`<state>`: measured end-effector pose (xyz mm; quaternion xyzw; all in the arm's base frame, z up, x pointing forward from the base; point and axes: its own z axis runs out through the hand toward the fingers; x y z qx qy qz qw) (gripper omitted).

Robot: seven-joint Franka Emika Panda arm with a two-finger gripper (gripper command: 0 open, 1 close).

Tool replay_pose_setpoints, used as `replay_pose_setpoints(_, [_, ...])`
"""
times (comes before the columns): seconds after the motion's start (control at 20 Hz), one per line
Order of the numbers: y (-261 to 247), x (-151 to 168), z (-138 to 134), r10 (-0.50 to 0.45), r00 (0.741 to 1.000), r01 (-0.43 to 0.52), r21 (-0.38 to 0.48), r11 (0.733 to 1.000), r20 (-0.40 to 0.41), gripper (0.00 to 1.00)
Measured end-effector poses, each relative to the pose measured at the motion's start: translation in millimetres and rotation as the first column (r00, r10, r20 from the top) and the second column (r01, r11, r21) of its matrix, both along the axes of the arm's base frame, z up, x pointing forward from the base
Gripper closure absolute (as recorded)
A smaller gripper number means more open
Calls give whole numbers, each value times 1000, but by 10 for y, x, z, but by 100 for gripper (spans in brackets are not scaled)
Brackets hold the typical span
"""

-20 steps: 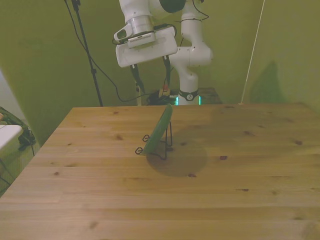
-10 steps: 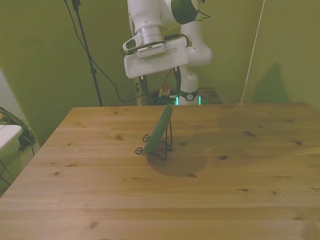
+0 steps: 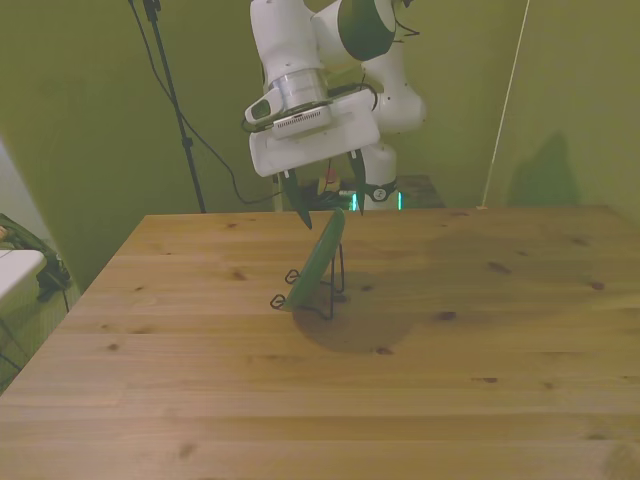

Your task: Unload the plate

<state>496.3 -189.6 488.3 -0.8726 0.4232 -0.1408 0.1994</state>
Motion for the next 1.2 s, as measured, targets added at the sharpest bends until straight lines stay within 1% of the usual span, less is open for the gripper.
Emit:
replay_pose_setpoints(0.35, [48,34,-45,27,1000,-27,24,999,-2,100])
replay_pose_setpoints(1.2, [117,64,-49,49,999,-49,21,999,-2,100])
